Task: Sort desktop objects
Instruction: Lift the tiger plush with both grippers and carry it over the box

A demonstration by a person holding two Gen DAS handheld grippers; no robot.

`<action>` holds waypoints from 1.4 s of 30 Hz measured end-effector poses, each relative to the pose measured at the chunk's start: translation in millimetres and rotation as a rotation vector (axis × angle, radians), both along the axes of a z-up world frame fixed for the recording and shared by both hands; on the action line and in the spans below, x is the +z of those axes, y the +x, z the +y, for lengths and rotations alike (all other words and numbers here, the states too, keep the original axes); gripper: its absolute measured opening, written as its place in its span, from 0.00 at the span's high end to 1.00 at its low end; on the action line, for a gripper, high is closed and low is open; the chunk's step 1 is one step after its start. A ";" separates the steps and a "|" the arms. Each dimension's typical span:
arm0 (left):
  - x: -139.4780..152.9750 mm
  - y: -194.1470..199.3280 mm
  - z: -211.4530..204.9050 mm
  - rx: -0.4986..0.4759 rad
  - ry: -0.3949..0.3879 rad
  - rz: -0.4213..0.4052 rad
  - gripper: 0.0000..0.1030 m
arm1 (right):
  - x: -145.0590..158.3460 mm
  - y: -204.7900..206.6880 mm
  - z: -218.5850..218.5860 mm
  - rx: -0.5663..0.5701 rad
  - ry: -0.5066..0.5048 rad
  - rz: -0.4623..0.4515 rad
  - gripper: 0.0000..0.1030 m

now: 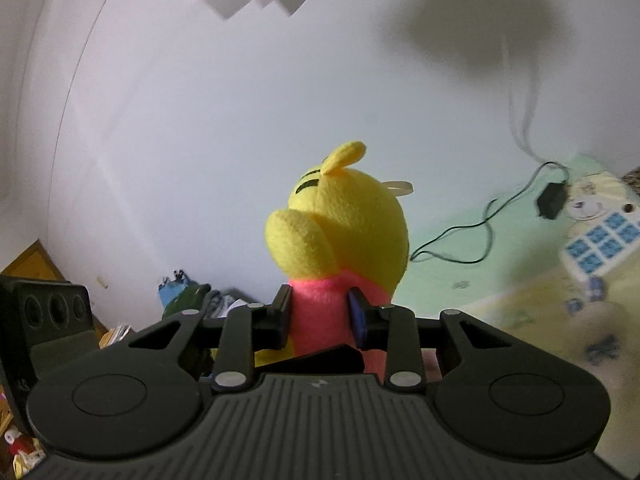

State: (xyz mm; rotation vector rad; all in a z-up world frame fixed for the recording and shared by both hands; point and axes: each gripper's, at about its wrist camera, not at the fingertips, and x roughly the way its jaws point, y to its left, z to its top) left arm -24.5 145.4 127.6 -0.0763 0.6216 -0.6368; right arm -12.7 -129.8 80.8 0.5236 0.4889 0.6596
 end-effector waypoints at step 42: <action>-121.0 50.4 96.0 0.015 0.032 0.291 0.24 | -63.3 19.0 126.1 -0.049 -0.335 0.120 0.50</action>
